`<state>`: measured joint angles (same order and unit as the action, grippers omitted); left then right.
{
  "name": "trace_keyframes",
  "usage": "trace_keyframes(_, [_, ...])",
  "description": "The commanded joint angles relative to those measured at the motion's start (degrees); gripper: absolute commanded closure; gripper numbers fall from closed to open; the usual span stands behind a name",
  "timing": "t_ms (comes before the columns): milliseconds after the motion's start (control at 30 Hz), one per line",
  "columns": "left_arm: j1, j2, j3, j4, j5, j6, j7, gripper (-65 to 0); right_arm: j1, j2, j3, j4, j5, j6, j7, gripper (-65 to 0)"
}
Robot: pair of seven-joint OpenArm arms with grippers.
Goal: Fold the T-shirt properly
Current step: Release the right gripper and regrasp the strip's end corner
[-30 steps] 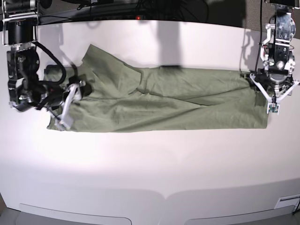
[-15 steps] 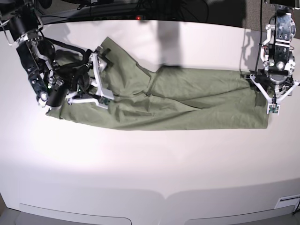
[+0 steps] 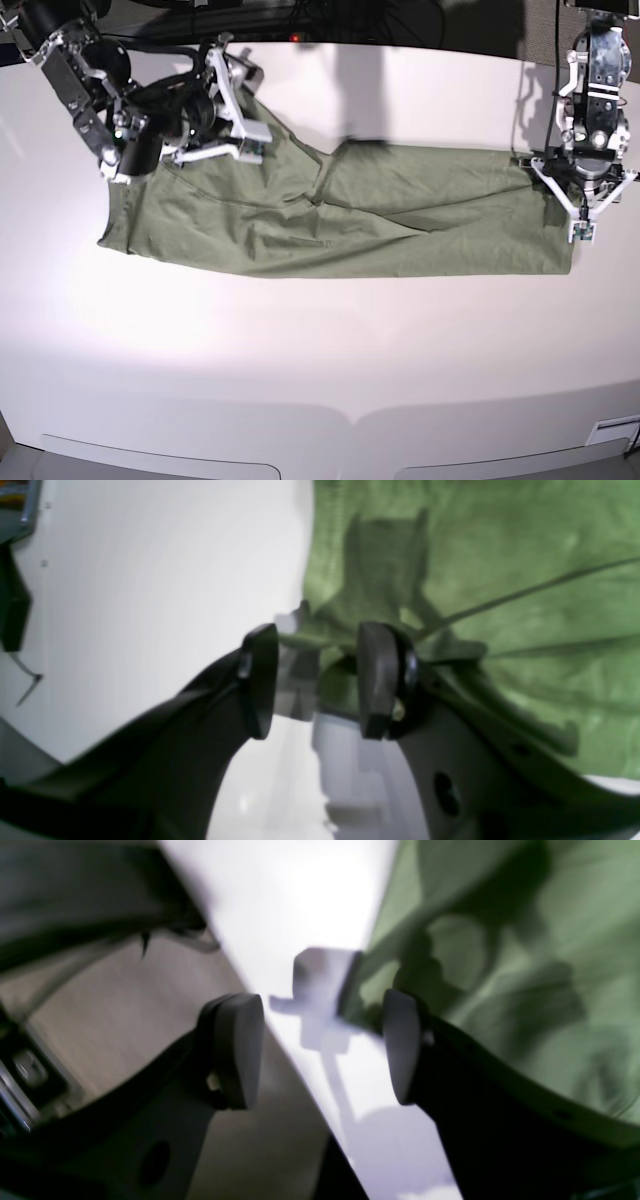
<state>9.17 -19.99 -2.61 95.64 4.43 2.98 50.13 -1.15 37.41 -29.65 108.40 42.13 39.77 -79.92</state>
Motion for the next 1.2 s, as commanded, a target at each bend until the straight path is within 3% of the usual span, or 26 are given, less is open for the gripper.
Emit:
trace_keyframes(0, [-0.63, -0.68, -0.35, 0.90, 0.50, 0.46, -0.50, -25.6, 0.98, 1.22, -0.61, 0.94, -1.57, 0.23, -0.08, -37.7])
trace_keyframes(133, [-0.63, -0.63, -0.35, 0.90, 0.48, 0.46, -0.52, -25.6, 1.09, 1.97, -3.85, 0.94, -9.44, 0.23, 3.06, -37.7])
trace_keyframes(233, [-0.63, -0.66, -0.35, 0.90, 0.50, 0.46, -0.48, -25.6, 1.09, 2.34, -4.85, 0.92, -12.04, 0.23, 4.55, -37.7])
trace_keyframes(300, [-0.61, -0.66, -0.35, 0.90, 0.50, 0.48, -0.46, -25.6, 1.09, 2.43, -5.11, 0.92, -11.98, 0.23, 4.66, -37.5])
trace_keyframes(500, [-0.63, -0.66, -0.35, 0.90, 0.48, 0.48, -0.48, -25.6, 0.94, 2.43, -6.01, 0.72, -12.00, 0.23, 5.03, -23.9])
trace_keyframes(733, [-0.61, -0.66, -0.35, 0.90, 0.50, 0.46, -0.02, -25.6, 0.94, 2.43, -6.01, -2.47, -16.90, 0.23, 10.54, -23.8])
trace_keyframes(1033, [-0.63, -0.68, -0.35, 0.90, 0.50, 0.46, -0.09, -25.6, 0.09, 2.16, -6.01, -8.52, -16.20, 0.23, 10.27, -23.2])
trace_keyframes(1167, [-0.63, -0.66, -0.35, 0.90, 0.50, 0.46, -0.09, -25.6, -0.52, 2.12, -6.05, -8.52, -16.48, 0.23, 10.03, -7.3])
